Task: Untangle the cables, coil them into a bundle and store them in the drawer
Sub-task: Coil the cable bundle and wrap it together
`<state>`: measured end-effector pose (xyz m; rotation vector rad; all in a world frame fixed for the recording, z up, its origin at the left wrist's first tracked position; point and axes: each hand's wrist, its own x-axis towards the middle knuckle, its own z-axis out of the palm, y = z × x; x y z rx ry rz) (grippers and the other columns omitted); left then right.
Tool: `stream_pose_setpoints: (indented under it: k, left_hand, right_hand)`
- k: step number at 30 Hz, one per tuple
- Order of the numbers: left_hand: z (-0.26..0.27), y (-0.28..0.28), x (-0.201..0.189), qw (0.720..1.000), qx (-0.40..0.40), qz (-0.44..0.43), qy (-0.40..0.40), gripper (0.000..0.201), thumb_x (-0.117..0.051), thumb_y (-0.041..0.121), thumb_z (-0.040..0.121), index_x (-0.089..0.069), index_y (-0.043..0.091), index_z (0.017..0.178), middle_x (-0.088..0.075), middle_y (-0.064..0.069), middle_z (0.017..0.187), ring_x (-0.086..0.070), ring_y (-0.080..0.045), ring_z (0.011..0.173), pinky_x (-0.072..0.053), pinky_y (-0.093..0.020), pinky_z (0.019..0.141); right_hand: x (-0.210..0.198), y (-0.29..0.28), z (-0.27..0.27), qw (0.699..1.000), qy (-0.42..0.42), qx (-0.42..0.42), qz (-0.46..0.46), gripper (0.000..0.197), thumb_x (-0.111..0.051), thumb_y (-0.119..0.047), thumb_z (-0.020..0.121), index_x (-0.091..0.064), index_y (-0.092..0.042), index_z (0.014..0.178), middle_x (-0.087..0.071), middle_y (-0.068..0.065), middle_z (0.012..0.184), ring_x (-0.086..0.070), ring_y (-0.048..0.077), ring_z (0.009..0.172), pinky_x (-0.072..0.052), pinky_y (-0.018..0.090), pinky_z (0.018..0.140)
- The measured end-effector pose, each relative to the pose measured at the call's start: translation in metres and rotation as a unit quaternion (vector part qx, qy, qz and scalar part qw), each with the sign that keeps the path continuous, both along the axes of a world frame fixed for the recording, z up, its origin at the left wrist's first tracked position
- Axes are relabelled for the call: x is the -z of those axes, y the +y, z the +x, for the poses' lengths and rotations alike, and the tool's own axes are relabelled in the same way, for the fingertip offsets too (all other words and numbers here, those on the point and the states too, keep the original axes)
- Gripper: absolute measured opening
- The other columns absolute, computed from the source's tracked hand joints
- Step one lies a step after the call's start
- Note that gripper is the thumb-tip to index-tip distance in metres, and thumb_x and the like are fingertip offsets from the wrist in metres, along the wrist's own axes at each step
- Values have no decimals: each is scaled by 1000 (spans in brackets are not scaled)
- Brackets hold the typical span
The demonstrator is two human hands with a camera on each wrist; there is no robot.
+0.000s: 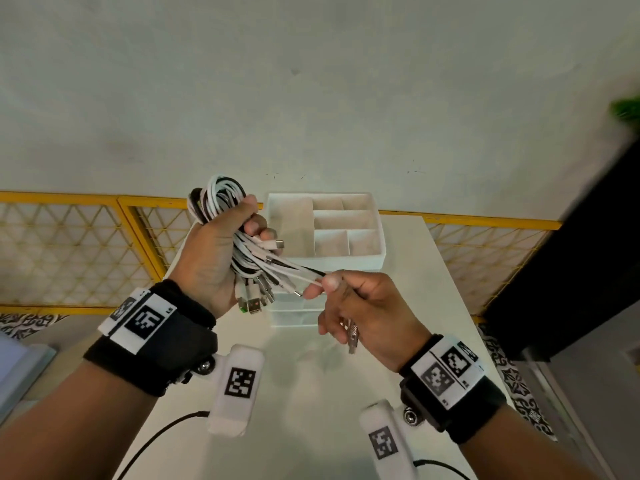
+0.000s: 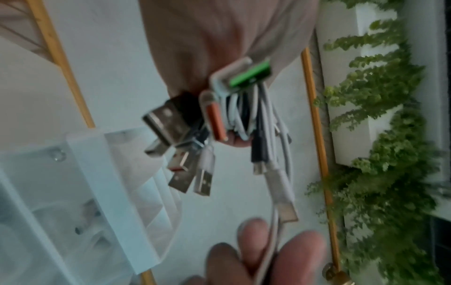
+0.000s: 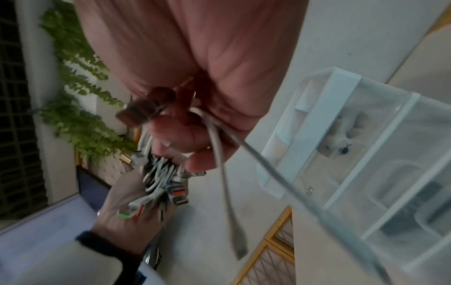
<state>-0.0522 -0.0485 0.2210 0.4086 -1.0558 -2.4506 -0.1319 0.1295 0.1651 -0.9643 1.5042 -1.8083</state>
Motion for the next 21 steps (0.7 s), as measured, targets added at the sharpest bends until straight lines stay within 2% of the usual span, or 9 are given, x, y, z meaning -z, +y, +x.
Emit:
stream_pose_setpoints:
  k: [3,6,9,10,12,15,17,19,21]
  left_hand:
    - [3,3,-5,997,62,46,21,19,-54,22,95,-51,17,78,-44,7,51,-49,-8,48,-48,-24,55]
    - [10,8,-7,986,162,20,-37,11,-58,18,91,-60,11,82,-57,0,63,-53,-11,49,-51,-26,52]
    - [14,18,0,945,217,-165,-179,13,-69,17,87,-68,7,95,-70,-10,90,-58,-17,53,-51,-27,53]
    - [13,21,3,922,223,-233,-213,18,-71,19,85,-70,7,98,-72,-9,92,-57,-18,55,-50,-28,55]
    - [10,28,6,890,235,-315,-232,19,-72,18,85,-72,7,101,-74,-10,89,-56,-16,59,-49,-28,60]
    - [4,35,6,863,221,-390,-231,11,-69,8,87,-71,9,98,-77,-12,91,-62,-10,62,-49,-29,65]
    - [0,34,6,854,185,-418,-249,7,-69,6,83,-72,12,84,-75,-1,75,-62,-12,62,-48,-30,65]
    - [-3,34,6,854,157,-422,-261,12,-66,5,79,-70,10,68,-65,3,59,-55,-18,57,-44,-31,61]
    - [-5,32,8,873,115,-399,-255,11,-62,3,78,-67,5,67,-60,-8,60,-53,-26,59,-42,-35,61]
  right_hand:
    - [6,2,-5,998,-39,-33,40,38,-59,-47,92,-75,-15,79,-53,12,62,-49,25,56,-46,46,73]
    - [8,2,-18,994,-95,-21,46,37,-72,-39,84,-69,-2,77,-53,6,61,-48,25,58,-46,32,62]
    - [-8,1,-31,995,-12,22,97,9,-70,-10,90,-75,-4,87,-58,22,65,-46,14,51,-39,25,52]
    - [-15,0,-34,991,39,30,127,11,-64,-1,92,-74,-2,87,-61,18,65,-48,11,49,-39,23,51]
    - [-27,-4,-34,974,125,40,182,11,-60,2,93,-70,-3,90,-65,1,64,-53,1,47,-41,18,51]
    - [-33,-12,-31,964,161,85,196,6,-67,-8,91,-65,-12,94,-67,-3,66,-57,0,48,-43,19,56]
    - [-32,-15,-28,962,169,122,175,7,-66,-9,89,-65,-16,92,-70,-4,69,-62,3,57,-45,22,59]
    - [-32,-16,-24,961,186,140,151,9,-66,-11,88,-63,-20,92,-73,-3,77,-66,6,66,-47,24,63]
    - [-35,-15,-22,967,170,139,127,16,-70,-13,89,-63,-20,101,-73,-2,86,-65,5,62,-49,22,63]
